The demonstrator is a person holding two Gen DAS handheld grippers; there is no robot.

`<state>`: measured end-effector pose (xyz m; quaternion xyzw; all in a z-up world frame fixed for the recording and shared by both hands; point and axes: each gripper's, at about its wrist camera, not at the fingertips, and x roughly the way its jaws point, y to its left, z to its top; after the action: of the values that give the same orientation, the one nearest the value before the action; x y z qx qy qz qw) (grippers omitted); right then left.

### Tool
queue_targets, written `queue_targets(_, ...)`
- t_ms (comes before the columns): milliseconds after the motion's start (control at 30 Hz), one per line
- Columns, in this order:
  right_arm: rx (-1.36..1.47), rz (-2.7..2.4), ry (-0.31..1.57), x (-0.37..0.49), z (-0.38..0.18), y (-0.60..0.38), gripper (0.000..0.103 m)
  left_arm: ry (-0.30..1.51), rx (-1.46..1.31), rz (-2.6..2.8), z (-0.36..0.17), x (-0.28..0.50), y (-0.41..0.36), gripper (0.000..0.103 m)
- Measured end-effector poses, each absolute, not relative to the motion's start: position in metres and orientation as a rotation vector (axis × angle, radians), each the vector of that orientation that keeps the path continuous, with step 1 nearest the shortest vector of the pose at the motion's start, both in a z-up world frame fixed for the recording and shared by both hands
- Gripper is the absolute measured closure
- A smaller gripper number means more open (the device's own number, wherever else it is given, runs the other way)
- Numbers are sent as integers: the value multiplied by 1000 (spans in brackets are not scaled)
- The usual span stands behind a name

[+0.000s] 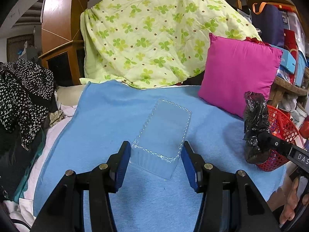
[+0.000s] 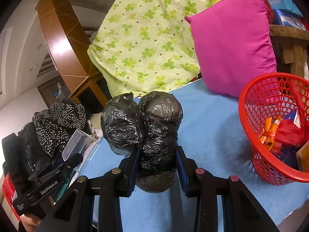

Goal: Collect trash
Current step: 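Carry the black bag with the right tool while the left tool carries the clear tray toward the basket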

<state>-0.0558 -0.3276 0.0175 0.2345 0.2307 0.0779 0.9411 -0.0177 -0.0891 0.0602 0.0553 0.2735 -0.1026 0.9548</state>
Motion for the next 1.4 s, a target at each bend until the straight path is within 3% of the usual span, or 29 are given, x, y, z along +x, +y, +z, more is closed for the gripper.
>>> queue_targets(1400, 593, -14, 236, -122, 28, -431, 64, 497, 295, -426, 83, -36, -218, 48)
